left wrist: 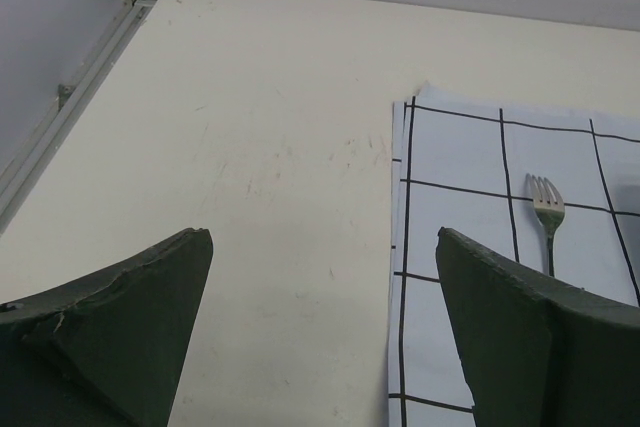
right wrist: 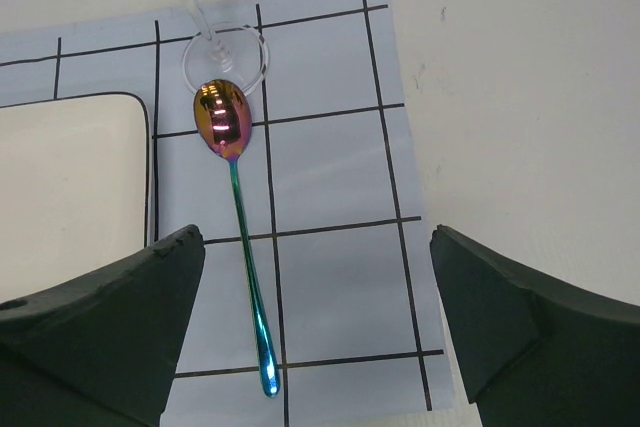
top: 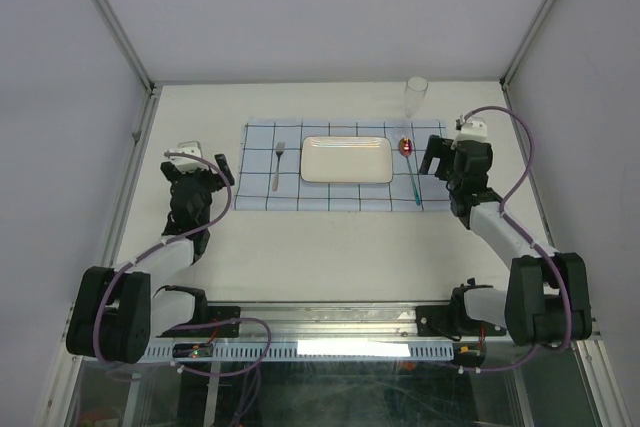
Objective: Set the dinner table for one person
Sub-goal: Reset both arms
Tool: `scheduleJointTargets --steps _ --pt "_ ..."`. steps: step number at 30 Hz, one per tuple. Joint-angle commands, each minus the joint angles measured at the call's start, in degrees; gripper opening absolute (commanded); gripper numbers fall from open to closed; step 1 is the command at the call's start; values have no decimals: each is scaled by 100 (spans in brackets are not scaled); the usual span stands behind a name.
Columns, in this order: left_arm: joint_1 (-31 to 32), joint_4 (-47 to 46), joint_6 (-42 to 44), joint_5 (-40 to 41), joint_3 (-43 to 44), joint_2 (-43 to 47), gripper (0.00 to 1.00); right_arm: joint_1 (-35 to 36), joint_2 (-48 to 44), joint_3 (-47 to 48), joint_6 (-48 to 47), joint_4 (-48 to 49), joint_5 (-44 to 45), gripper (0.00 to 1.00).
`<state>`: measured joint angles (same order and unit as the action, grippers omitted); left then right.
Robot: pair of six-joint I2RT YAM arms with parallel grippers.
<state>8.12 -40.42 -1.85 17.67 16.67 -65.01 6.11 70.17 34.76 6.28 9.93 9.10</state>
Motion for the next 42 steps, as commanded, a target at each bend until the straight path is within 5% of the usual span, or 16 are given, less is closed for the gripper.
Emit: scheduleJointTargets --steps 1,21,42 --pt "-102 -477 75 -193 -26 -161 99 22 -11 -60 -95 764 30 99" --pt "-460 -899 -90 -499 100 -1081 99 24 782 -509 -377 2245 11 99" --pt "-790 -1075 -227 -1037 346 -1980 99 27 895 -615 -497 2486 -134 99"
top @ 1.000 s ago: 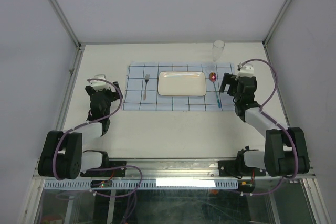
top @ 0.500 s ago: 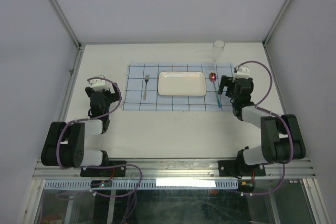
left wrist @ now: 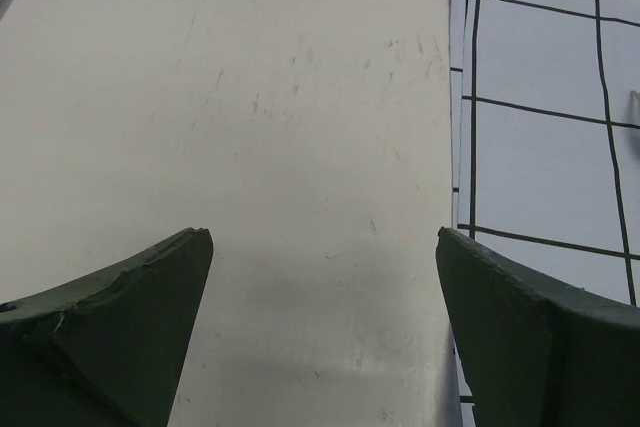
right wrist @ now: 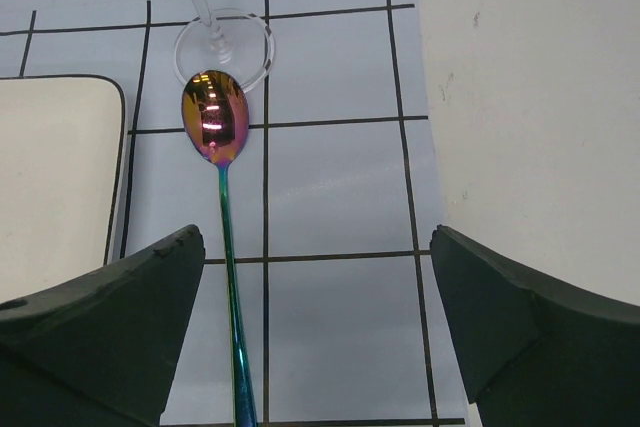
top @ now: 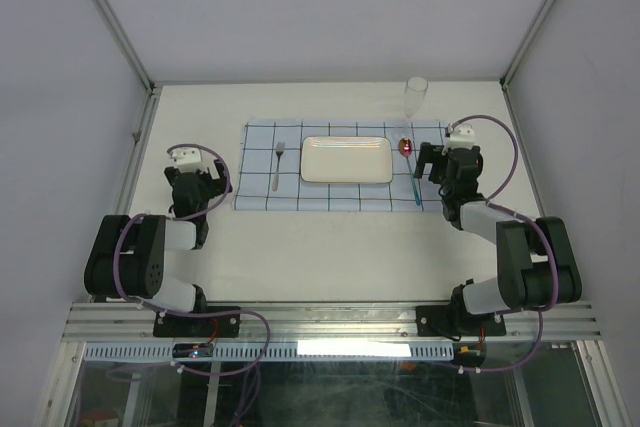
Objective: Set the dinner table for one person
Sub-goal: Reset both arms
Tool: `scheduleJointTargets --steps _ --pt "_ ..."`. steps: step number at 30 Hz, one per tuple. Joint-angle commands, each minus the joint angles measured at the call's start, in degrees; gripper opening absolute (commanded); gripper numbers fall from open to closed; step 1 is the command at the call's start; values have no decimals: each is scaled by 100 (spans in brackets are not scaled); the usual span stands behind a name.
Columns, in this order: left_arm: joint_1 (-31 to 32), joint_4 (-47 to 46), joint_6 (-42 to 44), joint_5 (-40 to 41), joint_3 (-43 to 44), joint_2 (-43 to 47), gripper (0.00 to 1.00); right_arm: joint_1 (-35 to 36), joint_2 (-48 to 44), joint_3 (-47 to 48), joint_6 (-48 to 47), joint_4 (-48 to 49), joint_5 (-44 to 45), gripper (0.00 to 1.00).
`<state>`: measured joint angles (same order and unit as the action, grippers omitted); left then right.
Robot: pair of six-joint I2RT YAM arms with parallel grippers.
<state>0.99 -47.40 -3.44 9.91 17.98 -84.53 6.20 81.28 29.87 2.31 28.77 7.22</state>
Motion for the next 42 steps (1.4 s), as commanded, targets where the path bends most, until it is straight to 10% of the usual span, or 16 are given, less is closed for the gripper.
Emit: scheduleJointTargets --steps 1,26,42 --pt "-74 -384 -62 -269 219 -43 99 14 -192 -179 -125 692 113 99" --pt "-203 -1807 178 -1256 -549 -57 99 -140 -78 -1551 65 2975 140 84" --pt "-199 -1729 212 -1274 -519 -103 99 -162 493 -1681 155 3708 394 100"
